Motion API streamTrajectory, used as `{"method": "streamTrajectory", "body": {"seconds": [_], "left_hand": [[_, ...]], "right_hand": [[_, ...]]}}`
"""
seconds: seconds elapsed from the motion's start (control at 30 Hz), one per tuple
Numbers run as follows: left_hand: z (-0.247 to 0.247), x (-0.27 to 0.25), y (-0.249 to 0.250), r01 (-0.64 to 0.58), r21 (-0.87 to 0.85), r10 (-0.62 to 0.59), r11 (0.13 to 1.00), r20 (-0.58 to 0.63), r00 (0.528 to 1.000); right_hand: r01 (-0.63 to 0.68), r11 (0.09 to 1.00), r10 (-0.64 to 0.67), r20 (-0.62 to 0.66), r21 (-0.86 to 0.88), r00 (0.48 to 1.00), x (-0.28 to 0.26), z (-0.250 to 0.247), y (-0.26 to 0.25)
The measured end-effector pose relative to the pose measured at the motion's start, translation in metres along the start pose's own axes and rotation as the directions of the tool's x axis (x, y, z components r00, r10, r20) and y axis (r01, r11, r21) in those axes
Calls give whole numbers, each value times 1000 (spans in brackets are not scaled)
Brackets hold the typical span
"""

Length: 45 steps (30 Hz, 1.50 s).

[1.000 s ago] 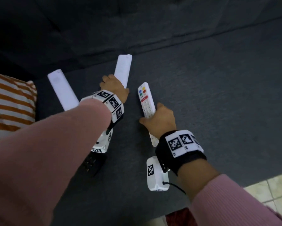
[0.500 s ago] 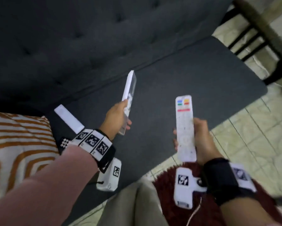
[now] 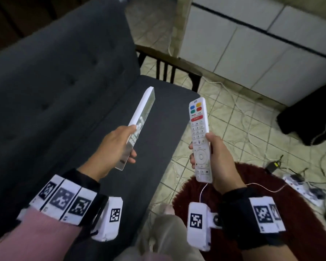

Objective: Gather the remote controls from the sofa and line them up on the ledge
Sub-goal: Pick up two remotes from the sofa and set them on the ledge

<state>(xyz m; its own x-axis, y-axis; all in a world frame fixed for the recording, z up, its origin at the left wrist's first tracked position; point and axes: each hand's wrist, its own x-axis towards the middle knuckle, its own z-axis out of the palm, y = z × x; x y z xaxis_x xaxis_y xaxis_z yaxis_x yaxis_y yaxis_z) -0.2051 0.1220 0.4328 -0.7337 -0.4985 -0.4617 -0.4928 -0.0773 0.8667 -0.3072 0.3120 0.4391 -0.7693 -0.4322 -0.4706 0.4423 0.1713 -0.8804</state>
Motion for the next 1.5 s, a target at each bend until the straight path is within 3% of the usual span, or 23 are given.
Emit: {"method": "streamTrajectory", "body": {"seconds": [0.2,0.37,0.57,0.87,1.17,1.5], "left_hand": [[77,29,48,-58,61,49,996,140,989],[141,65,92,-84,67,69,994,200,977],[191,110,140,-99,71,82,993,204,976],[206,201,198,-82,124,70,989,98,993],[261,306,272,-93,146,63,985,199,978],[372,403,375,-230,59,203,971,298,933]], "right_hand": [[6,999,1,-178,39,984,3,-74,-9],[-16,999,25,-264,35,964,35,-135,-27],[33,999,-27,-240,21,970,89,-192,-78],[148,989,-145,-182,2,973,182,-221,-158],[125,992,-115,-262,22,958,281,-260,-203],[59,997,-33,-386,54,922,374,-359,-235]]}}
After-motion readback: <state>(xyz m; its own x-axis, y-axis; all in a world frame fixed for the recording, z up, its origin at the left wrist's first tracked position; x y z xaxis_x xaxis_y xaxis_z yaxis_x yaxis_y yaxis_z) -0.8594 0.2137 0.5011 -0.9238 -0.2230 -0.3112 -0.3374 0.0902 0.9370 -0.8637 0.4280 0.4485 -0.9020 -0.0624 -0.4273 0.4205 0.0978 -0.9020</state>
